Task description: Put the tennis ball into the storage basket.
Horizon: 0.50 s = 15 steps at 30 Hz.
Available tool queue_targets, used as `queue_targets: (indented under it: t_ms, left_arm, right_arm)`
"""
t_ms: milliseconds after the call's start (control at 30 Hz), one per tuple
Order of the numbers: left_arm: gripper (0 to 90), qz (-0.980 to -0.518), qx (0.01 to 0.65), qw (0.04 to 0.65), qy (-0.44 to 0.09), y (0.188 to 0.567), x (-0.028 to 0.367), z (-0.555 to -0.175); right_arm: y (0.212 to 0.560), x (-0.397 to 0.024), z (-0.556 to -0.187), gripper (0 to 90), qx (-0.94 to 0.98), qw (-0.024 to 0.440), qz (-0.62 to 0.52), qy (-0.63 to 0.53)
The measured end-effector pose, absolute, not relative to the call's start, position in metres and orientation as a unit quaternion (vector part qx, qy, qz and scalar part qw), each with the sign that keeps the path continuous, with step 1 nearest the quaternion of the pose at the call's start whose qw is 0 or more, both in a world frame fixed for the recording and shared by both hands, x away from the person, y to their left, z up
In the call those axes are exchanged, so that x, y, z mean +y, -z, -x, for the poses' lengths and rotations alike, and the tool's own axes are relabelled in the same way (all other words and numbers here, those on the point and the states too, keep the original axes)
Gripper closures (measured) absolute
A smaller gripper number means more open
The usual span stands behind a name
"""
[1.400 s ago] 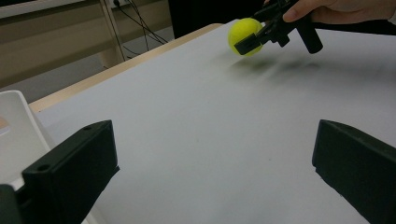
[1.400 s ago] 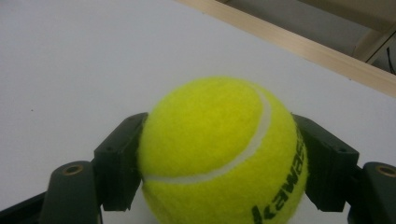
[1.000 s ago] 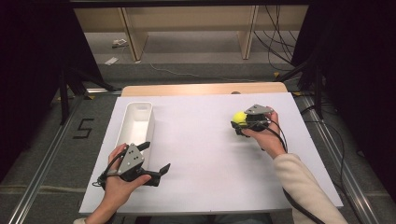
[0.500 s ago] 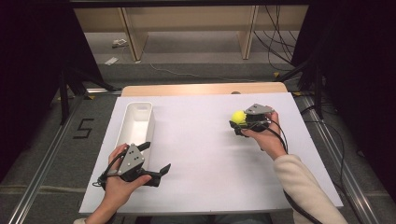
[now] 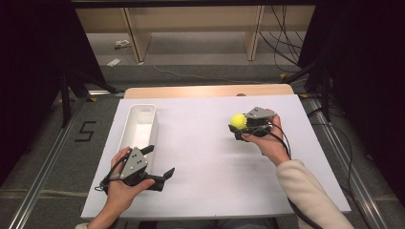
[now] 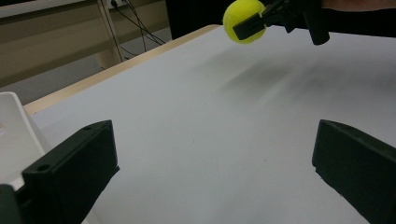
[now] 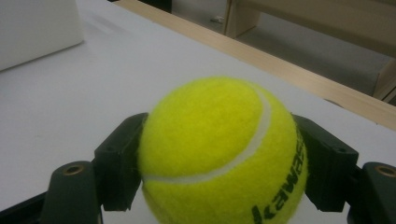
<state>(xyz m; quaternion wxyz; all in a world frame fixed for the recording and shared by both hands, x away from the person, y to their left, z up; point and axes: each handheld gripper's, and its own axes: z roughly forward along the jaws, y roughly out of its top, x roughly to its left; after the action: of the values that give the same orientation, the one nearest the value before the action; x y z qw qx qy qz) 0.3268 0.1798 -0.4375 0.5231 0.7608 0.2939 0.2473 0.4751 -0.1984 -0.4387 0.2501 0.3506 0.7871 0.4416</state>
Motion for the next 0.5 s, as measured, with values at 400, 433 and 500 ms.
queue_targets:
  t_ms: [400, 433, 500]
  left_arm:
    - [0.0, -0.762, 0.293, 0.523, -0.247, 0.438, 0.178, -0.327]
    - [0.0, -0.761, 0.293, 0.524, -0.246, 0.437, 0.178, -0.327]
    - [0.0, -0.760, 0.294, 0.524, -0.247, 0.437, 0.179, -0.327]
  right_arm:
    - [0.434, -0.185, -0.470, 26.7, 0.786, 0.240, -0.339, -0.457]
    - [0.433, -0.184, -0.469, 26.7, 0.787, 0.240, -0.337, -0.458]
    - [0.432, -0.180, -0.468, 26.7, 0.786, 0.240, -0.332, -0.462]
